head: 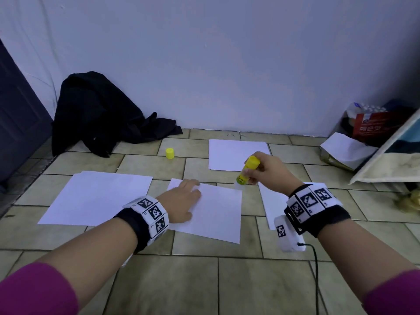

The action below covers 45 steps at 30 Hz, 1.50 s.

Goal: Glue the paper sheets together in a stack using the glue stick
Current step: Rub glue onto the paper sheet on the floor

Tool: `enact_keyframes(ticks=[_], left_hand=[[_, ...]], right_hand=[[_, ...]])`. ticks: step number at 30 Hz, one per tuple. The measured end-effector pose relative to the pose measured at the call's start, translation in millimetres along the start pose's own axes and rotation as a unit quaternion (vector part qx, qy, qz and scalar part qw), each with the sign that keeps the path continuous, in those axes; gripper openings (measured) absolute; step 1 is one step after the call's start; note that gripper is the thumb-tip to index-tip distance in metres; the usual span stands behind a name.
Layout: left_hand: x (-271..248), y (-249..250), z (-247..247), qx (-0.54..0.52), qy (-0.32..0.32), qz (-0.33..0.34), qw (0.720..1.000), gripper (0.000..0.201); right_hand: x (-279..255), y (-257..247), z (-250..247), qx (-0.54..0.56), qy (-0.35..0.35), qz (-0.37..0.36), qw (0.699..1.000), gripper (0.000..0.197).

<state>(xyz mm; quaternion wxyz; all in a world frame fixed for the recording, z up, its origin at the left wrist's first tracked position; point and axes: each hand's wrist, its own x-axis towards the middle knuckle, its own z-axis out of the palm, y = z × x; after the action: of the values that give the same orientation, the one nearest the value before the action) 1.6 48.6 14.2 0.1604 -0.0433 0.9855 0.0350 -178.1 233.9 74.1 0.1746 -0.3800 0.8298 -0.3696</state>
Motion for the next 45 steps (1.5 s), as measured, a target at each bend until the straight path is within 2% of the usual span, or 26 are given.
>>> enact_keyframes(ticks=[3,8,12,21,26,30,37,41,45], left_hand=[[0.2,7.1,-2.0,0.024,-0.060,0.034,0.997,0.063],[0.4,9.9,-8.0,0.043,0.002,-0.006,0.999,0.056],[0.4,7.3,1.6,0.006,-0.034,0.027,0.999,0.058],[1.9,11.1,0.2,0.004,-0.039,0.006,0.999,0.061],[2.0,8.3,-4.7,-0.003,-0.057,0.006,0.998,0.068],[2.2,6.4,-9.3,-0.003,-0.078,0.009,0.997,0.071],[4.0,-0.2,-13.8,-0.023,-0.080,0.020,0.996,0.073],[4.7,-0.1,-16.6,-0.026,-0.094,0.027,0.995,0.072],[3.8,4.7,-17.3,-0.008,-0.090,0.005,0.996,0.072]], right_hand=[[11.0,2.2,11.3,-0.010,0.015,0.016,1.000,0.016],[27.1,6.2,32.7,-0.004,0.035,0.043,0.998,0.020],[37.9,-1.0,49.3,0.009,0.048,0.038,0.998,0.023],[63.1,-22.4,86.6,0.001,-0.012,0.025,1.000,0.027],[62.4,-24.0,77.1,-0.072,-0.060,0.019,0.995,0.029],[44.7,-19.0,60.1,-0.161,-0.108,-0.004,0.981,0.028],[11.5,-0.3,34.5,-0.209,-0.140,-0.004,0.968,0.024],[7.5,4.9,29.3,-0.167,-0.114,0.014,0.979,0.025],[7.6,1.5,29.9,-0.076,-0.002,0.009,0.997,0.021]])
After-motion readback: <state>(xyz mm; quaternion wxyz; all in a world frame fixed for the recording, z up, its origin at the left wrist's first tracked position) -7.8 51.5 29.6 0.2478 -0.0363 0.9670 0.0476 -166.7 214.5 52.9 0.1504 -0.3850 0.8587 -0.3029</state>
